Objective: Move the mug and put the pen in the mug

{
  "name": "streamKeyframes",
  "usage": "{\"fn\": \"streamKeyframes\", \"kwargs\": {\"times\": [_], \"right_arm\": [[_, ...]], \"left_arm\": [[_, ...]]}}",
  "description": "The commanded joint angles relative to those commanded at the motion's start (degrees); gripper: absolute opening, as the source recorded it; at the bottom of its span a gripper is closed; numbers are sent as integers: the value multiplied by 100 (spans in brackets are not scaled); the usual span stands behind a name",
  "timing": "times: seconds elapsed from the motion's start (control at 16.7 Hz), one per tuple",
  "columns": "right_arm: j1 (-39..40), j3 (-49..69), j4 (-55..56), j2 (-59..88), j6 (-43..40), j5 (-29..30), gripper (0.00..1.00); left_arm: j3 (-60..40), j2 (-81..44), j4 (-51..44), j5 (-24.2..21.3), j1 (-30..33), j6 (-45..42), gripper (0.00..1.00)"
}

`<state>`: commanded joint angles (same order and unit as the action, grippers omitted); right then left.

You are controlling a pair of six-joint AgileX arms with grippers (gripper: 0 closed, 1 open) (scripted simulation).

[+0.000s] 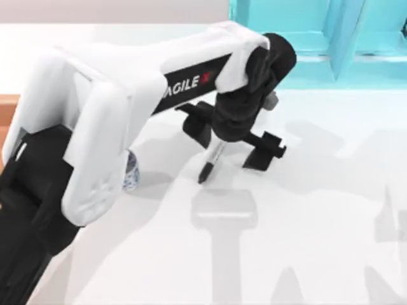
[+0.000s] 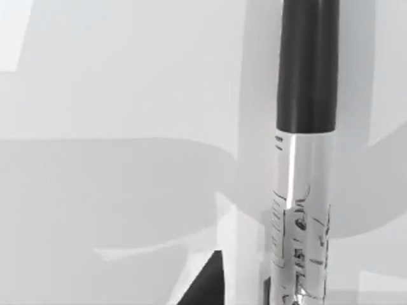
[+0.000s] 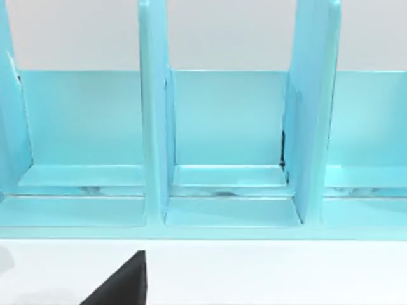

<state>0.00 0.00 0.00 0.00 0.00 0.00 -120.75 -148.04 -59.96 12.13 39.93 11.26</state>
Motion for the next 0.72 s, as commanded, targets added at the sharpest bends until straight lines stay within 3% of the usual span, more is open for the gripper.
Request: {"fn": "streamKeyframes", "kwargs": {"times": [0.3, 0.72], "right_arm": [[0, 0, 0, 0, 0, 0, 100], [0, 0, 0, 0, 0, 0, 100]], "left_arm": [[0, 0, 0, 0, 0, 0, 2], [0, 0, 0, 0, 0, 0, 0]]}}
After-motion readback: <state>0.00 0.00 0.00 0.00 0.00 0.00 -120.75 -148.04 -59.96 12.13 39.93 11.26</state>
